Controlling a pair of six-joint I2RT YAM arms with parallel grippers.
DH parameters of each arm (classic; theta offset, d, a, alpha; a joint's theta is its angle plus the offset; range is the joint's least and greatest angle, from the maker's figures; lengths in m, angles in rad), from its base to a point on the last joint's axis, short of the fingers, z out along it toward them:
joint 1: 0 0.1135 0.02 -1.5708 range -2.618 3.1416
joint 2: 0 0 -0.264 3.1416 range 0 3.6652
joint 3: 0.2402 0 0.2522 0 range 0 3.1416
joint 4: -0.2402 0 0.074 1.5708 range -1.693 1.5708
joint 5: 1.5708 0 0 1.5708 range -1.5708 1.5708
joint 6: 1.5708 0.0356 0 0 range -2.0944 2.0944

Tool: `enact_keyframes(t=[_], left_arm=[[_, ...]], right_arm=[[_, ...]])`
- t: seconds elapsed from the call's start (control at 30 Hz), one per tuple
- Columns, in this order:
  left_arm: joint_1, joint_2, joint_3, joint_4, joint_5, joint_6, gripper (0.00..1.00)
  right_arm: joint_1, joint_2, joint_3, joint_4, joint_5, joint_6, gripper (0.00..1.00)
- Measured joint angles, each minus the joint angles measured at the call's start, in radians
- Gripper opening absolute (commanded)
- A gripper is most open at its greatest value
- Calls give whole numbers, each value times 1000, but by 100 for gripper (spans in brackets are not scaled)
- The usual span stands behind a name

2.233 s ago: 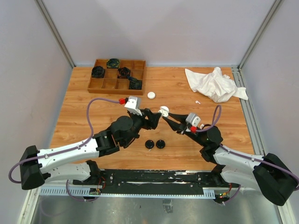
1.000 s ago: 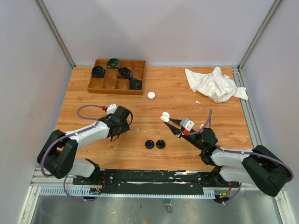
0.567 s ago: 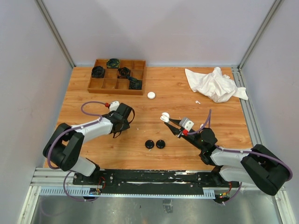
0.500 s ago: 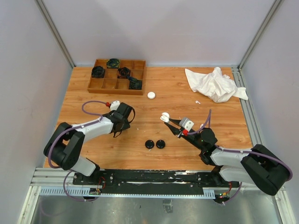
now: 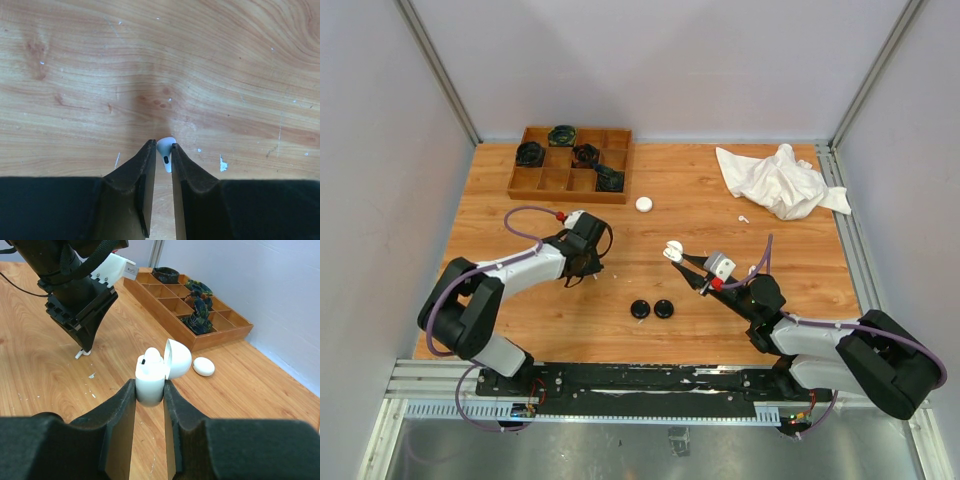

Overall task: Insert the wireless bluetooth earbuds into the charging case
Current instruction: Pick up the earbud from the center of the board.

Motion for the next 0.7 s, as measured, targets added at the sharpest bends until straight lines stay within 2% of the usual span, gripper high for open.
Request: enact_keyframes(t=[0.1, 0.3, 0.5, 0.7], left_arm=[[-1, 6, 16, -14, 13, 19, 26], [-18, 48, 47, -55, 14, 49, 38], [-24, 93, 90, -79, 10, 63, 37], [-24, 118, 115, -79, 9, 71, 31]], right_arm=[[0, 0, 0, 0, 0, 0, 1], [0, 0, 0, 0, 0, 0, 1], [0, 0, 0, 0, 0, 0, 1], [0, 0, 0, 0, 0, 0, 1]])
